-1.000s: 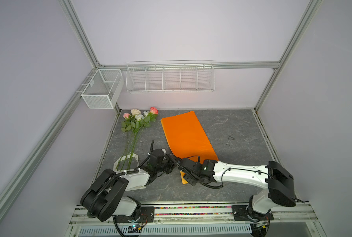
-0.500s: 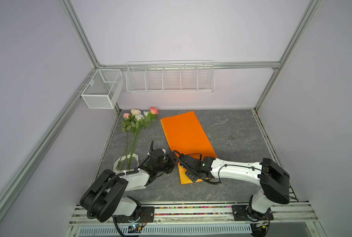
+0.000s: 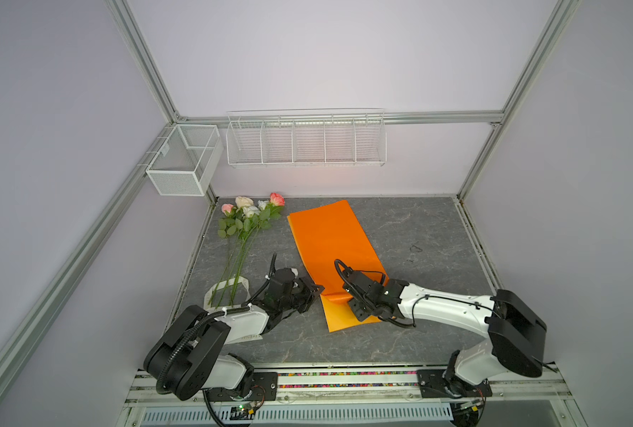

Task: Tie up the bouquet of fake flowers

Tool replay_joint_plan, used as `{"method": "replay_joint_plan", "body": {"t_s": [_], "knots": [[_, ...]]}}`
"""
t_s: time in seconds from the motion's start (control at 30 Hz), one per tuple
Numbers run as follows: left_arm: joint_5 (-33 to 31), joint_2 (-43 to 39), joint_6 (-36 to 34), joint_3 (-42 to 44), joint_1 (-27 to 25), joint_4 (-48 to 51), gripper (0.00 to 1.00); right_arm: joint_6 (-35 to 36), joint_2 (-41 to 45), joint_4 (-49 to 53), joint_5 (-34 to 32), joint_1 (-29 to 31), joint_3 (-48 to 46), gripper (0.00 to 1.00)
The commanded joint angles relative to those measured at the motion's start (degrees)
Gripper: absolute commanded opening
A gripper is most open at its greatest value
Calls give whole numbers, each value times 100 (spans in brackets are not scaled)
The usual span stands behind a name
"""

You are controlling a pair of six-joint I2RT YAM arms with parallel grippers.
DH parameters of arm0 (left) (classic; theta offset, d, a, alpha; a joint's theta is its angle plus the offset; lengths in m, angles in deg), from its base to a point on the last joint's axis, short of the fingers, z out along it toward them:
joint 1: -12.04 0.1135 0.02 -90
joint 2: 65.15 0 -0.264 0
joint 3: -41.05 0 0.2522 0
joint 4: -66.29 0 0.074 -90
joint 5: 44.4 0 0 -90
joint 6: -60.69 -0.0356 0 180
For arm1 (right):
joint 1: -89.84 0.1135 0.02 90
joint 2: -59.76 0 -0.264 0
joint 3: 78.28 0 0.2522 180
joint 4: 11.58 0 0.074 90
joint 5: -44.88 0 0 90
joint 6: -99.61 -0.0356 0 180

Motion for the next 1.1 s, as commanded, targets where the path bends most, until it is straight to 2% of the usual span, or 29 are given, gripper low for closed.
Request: {"method": "replay_joint_plan", "body": {"t_s": [0.0,0.27,0.4,0.47,0.5,0.63,0.67,0.73,0.83,0.9,1.0,1.07], "knots": [[-92,18,-58,-131,-14,56,0,1,211,-124,44,-94,-169,47],[-168,-86,-75,-131,-12,225,0,142,441,-30,-30,-248,-299,46],[-161,-113,-102,-171,-13,300,0,347,561,-233,438,-317,-522,31],[-161,-137,-133,-193,-11,371,0,457,590,-289,662,-319,-467,28],[-178,-179,-153,-200,-17,441,6,515,574,-285,729,-322,-421,26],[-538,-746,-357,-197,-15,1261,49,582,504,-94,659,-337,-187,12],[-695,-1006,-441,-224,-10,1627,57,565,531,-50,615,-342,-167,8],[-1056,-1554,-652,-298,-14,2410,69,512,649,-26,572,-380,-173,7],[-1598,-2379,-964,-409,11,3251,78,317,928,-30,679,-572,-188,7],[-1861,-2796,-1150,-569,60,3767,81,154,1195,-68,735,-744,-230,7],[-1956,-3036,-1580,-893,131,4215,80,-116,1635,-94,912,-1129,-306,7],[-1855,-2896,-1970,-1130,139,4280,75,-320,1986,-153,1115,-1453,-569,7]]}}
